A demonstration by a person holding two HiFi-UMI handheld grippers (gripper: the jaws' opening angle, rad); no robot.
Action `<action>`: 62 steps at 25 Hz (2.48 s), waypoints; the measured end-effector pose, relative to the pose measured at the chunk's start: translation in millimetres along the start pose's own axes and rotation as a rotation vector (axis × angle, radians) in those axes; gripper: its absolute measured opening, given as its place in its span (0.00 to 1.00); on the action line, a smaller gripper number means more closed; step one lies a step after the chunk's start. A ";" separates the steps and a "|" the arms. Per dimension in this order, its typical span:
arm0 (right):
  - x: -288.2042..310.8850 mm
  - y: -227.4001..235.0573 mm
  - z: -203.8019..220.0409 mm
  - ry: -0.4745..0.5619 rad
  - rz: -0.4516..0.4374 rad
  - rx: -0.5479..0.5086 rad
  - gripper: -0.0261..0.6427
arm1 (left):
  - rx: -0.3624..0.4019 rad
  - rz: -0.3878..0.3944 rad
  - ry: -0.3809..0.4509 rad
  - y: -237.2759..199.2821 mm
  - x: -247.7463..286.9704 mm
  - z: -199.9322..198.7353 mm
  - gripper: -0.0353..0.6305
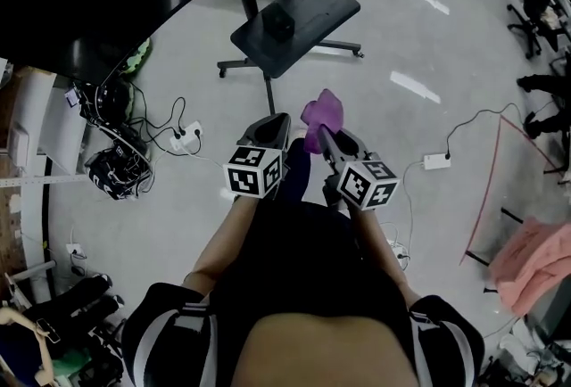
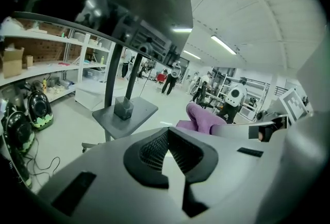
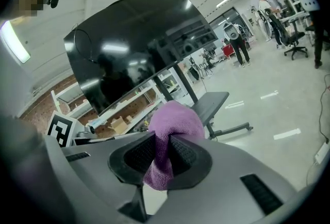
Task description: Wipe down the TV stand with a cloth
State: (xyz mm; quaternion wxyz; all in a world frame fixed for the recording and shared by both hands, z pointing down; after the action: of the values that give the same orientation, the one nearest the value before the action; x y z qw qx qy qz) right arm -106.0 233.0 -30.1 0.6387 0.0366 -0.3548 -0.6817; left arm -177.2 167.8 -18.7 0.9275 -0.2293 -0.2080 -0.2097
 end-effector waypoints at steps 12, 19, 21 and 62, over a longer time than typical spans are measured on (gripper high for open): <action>69.9 34.2 -93.2 0.005 -0.026 -0.038 0.15 | -0.014 -0.025 0.023 -41.4 70.9 -78.6 0.06; 106.8 45.5 -134.1 -0.002 -0.068 -0.088 0.15 | -0.012 -0.039 0.054 -61.9 104.9 -117.4 0.06; 117.7 50.7 -143.1 -0.003 -0.080 -0.098 0.15 | -0.011 -0.046 0.061 -69.0 114.8 -124.9 0.06; 402.4 24.1 -282.4 0.055 -0.422 -0.444 0.15 | -0.039 -0.378 0.345 -279.5 194.9 -253.7 0.06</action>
State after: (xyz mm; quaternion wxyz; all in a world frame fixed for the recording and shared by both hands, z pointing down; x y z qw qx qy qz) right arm -16.5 -249.7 -65.5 0.4847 -0.0124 -0.1644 -0.8590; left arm -78.2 -245.0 -35.3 0.8890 -0.1650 -0.0817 -0.4192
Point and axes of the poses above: the fingertips, and each gripper's own axes: x forward along the fingers, y to its right, z out of its underside, the point moved 1 cm from there along -x, backward along the fingers, and after that the axes turned 6 degrees about -y, right-handed, at the moved point
